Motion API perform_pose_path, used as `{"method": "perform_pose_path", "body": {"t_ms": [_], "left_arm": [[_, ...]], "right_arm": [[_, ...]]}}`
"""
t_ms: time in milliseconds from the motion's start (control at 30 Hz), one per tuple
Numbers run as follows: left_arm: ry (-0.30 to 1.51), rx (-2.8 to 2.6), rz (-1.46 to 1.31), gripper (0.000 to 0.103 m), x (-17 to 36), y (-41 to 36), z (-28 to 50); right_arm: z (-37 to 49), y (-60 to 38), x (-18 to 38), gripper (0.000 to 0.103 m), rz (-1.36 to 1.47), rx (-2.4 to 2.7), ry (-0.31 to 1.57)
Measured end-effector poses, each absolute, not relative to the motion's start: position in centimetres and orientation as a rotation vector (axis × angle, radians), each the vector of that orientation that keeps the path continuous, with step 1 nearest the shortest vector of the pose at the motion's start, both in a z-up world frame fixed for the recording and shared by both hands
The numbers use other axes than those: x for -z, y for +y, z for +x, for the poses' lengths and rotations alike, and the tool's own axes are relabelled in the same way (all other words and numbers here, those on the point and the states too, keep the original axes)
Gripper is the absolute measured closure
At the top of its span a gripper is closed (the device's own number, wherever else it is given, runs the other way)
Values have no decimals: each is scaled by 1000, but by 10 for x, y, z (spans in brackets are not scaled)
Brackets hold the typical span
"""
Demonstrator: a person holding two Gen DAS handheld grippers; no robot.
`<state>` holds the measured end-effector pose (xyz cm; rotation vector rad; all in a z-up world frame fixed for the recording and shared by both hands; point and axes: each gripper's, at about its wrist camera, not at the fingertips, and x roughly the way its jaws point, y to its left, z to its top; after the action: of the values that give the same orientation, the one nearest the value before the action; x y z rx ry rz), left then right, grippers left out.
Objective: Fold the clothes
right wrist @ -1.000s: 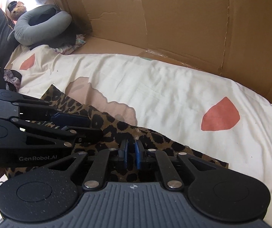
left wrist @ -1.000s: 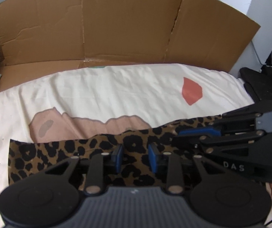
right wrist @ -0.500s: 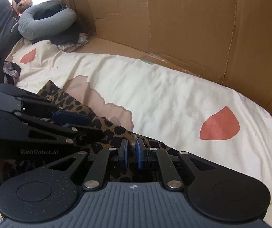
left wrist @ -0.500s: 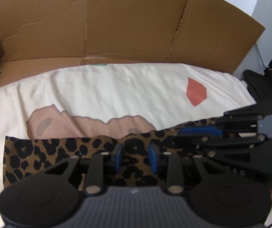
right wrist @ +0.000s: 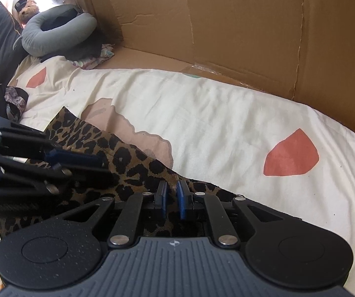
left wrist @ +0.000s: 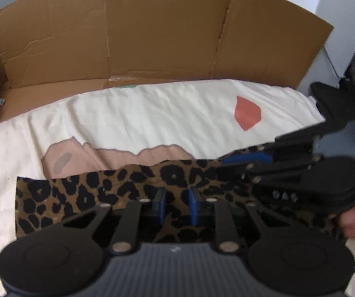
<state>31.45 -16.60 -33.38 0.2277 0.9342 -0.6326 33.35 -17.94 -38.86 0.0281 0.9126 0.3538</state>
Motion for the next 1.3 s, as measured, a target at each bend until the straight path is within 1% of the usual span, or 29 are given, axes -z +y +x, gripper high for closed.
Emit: {"method": "perform_pose_path", "body": {"t_ms": [167, 300, 500, 633, 733, 767, 800, 867, 900, 933, 967, 1000, 1033, 1067, 1200, 1300], "left_arm": [[932, 661, 177, 80, 342, -156, 320], [923, 663, 191, 80, 343, -156, 317], [908, 651, 189, 80, 344, -157, 313], [917, 650, 167, 80, 343, -155, 315], [926, 620, 73, 80, 337, -146, 313], [925, 613, 45, 83, 334, -143, 312], [915, 619, 34, 83, 329, -140, 309], [888, 638, 43, 83, 320, -137, 301], [871, 648, 64, 83, 316, -137, 296], [855, 655, 87, 82, 314, -138, 293], [839, 661, 111, 79, 311, -139, 290], [823, 667, 134, 77, 309, -140, 286], [814, 669, 153, 72, 308, -141, 284], [819, 665, 166, 71, 311, -142, 284], [850, 656, 196, 71, 328, -143, 284], [845, 649, 222, 66, 337, -139, 283]], "right_arm": [[343, -185, 384, 88, 69, -371, 954], [336, -188, 371, 87, 102, -356, 940], [304, -169, 362, 88, 1, -439, 886], [298, -153, 372, 86, -102, -460, 907], [299, -156, 378, 85, -77, -460, 922], [299, -157, 376, 85, -77, -461, 922], [299, -158, 375, 85, -78, -461, 921], [299, -162, 369, 81, -70, -455, 908], [300, -164, 367, 76, -59, -450, 900], [300, -167, 365, 67, -47, -446, 893], [301, -170, 363, 62, -38, -437, 883], [302, -172, 362, 54, -29, -428, 873], [303, -174, 360, 49, -28, -420, 861], [303, -176, 360, 48, -35, -416, 856], [307, -176, 362, 48, -68, -413, 858], [309, -176, 371, 47, -87, -407, 870]]}}
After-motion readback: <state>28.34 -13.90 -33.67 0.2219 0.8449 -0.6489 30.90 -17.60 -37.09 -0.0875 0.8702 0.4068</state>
